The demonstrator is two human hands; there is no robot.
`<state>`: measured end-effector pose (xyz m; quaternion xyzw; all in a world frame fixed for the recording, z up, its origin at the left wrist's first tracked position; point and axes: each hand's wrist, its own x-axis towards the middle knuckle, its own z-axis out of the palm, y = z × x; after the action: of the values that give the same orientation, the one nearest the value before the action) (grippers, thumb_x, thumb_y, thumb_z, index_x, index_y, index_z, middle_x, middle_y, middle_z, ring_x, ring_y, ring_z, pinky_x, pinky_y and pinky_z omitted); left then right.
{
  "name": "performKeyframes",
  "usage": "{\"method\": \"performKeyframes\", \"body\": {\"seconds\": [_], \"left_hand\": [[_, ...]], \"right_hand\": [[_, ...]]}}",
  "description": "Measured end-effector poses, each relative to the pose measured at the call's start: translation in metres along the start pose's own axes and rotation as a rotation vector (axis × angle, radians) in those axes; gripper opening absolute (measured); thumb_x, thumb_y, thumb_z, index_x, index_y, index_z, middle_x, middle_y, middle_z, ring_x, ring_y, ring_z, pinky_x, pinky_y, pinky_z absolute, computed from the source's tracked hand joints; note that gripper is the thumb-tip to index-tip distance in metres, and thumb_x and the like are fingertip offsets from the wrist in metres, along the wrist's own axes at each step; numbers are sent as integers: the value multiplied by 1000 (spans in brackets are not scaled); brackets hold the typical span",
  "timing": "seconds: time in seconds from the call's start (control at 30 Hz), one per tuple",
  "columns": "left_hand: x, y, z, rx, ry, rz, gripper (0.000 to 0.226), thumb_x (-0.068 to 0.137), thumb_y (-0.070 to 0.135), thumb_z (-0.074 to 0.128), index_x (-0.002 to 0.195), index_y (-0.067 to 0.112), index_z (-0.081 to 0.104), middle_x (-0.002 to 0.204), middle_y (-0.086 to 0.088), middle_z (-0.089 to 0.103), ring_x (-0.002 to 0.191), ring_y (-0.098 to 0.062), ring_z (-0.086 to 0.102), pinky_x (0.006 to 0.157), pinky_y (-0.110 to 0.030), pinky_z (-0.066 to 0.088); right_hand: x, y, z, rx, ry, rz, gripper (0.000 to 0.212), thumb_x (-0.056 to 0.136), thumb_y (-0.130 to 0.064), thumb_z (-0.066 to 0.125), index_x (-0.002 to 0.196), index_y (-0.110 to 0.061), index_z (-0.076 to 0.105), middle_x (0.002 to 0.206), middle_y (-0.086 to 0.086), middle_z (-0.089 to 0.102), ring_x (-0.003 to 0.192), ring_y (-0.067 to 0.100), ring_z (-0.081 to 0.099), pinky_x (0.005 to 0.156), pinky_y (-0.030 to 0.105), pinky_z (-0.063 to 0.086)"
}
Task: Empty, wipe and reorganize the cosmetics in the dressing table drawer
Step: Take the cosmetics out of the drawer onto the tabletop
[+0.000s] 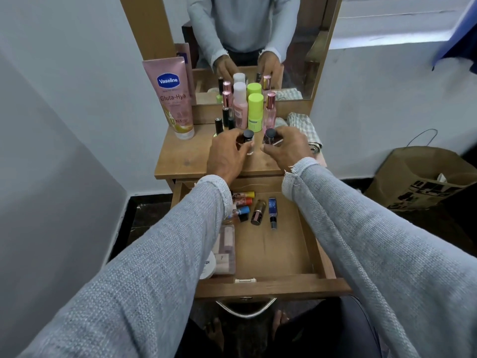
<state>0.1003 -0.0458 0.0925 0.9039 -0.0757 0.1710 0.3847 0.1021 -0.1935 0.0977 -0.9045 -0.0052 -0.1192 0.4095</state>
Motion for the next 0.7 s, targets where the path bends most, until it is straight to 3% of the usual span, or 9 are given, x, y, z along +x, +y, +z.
{"method": "performKeyframes", "body": {"seconds": [0.2,0.57,0.7], "left_hand": [[2,-12,14,0,13,-43,34,85,20,73,118,13,67,112,-2,71,101,-14,66,92,-33,54],[-4,-13,31,11,169,-131,24,87,18,71,110,12,71,103,-4,74,91,-16,69,79,-30,59],[-2,-11,37,26,213,-187,17,88,19,70,105,15,72,98,-3,74,86,-17,69,74,-35,60]], "right_hand": [[8,2,12,-83,30,15,32,82,-14,74,112,-9,66,108,6,69,96,21,64,92,34,52],[10,1,34,2,155,113,28,79,-9,76,104,-8,65,96,4,67,86,18,63,83,34,56],[8,0,38,65,216,119,31,78,-5,76,101,-12,58,90,1,63,79,13,59,80,29,56]]}}
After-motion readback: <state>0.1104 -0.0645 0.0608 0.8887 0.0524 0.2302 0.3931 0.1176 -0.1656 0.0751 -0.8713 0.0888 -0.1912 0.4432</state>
